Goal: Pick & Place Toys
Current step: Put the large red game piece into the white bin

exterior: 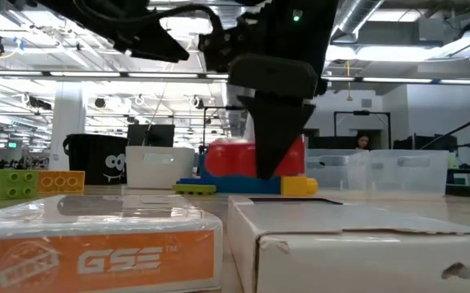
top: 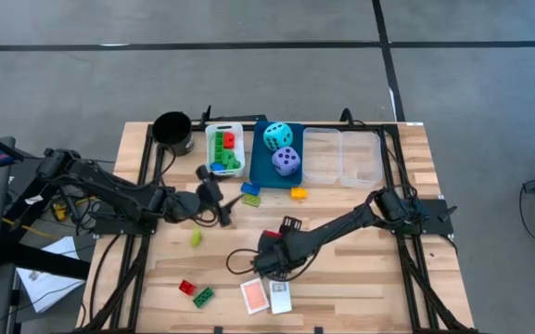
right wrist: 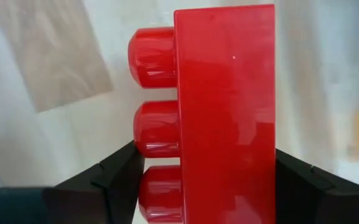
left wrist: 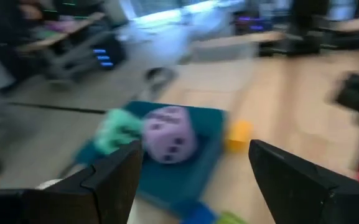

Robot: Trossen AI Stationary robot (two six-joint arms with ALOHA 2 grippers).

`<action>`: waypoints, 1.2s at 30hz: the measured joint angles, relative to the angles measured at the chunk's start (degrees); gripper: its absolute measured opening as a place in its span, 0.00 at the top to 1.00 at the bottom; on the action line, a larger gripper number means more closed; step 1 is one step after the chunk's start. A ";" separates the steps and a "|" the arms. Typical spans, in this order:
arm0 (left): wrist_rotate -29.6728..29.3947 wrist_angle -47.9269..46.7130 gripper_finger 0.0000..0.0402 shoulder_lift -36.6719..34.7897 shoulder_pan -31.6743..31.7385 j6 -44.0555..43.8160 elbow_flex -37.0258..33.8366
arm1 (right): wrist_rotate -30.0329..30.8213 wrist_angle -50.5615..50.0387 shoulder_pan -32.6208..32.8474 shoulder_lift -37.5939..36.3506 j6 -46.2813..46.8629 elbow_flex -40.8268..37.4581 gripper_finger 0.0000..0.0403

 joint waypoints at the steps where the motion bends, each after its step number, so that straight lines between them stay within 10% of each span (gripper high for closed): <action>1: -1.65 -0.24 0.29 -0.49 0.01 0.60 0.00 | 1.08 -1.20 0.27 0.00 0.04 0.45 0.35; 17: 1.94 -18.49 0.29 -19.32 -9.87 -14.09 -0.14 | 11.23 -10.43 3.50 -2.76 1.56 2.28 0.35; 22: 12.22 -13.41 0.29 -20.21 -10.21 -20.24 -4.33 | 16.56 -8.63 4.27 -6.64 1.12 2.33 0.35; 36: 13.44 3.57 0.29 -16.67 -5.35 -34.63 -10.80 | 22.98 3.58 5.14 -9.23 -13.27 2.33 0.34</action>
